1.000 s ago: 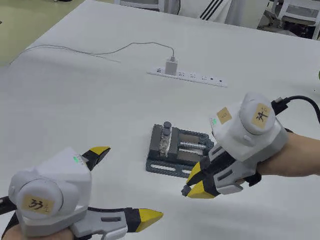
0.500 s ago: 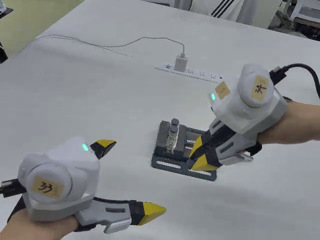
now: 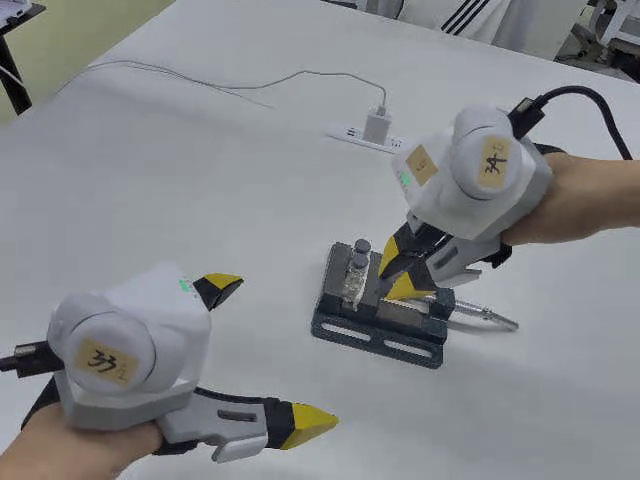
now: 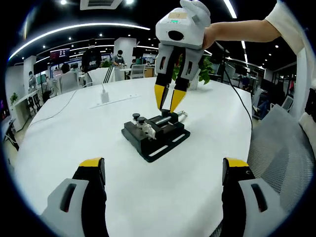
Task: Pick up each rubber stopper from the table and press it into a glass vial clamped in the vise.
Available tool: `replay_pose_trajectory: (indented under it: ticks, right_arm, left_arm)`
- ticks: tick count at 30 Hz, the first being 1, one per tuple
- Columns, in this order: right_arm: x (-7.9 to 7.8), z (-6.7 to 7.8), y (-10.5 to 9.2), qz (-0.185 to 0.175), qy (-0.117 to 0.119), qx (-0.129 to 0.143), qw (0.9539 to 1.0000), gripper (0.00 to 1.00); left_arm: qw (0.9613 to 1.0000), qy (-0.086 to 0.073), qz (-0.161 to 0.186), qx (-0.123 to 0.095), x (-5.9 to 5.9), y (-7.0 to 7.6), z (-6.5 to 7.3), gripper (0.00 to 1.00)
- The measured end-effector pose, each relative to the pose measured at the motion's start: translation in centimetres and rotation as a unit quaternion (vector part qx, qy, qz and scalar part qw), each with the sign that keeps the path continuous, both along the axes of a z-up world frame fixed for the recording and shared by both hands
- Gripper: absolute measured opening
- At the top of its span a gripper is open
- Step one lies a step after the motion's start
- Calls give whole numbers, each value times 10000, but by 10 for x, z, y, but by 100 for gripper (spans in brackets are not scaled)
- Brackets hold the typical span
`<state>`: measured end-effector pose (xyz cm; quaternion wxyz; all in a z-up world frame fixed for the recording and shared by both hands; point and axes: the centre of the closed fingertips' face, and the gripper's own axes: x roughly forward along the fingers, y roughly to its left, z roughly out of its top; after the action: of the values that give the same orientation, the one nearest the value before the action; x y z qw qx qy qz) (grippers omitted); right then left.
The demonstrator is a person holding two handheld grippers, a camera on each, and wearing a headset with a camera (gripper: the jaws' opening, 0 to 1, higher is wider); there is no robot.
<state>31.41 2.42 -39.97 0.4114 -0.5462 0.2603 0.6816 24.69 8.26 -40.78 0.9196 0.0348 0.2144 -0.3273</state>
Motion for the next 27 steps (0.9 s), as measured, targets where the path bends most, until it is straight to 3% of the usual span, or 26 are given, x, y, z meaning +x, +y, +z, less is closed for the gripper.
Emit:
replay_pose_trajectory:
  ticks: [11, 14, 27]
  right_arm:
    - [24, -16, 16, -179, -197, -121, 9996, 6]
    - [26, -20, 17, -430, -80, -221, 9988, 6]
    - [31, -28, 19, -556, -119, -236, 9981, 6]
  left_arm:
    - [10000, 41, -3, 62, 2, 2, -4, 99]
    - [9999, 82, -13, 105, 1, 2, -8, 99]
    - [9998, 180, -7, 58, -2, 1, -12, 99]
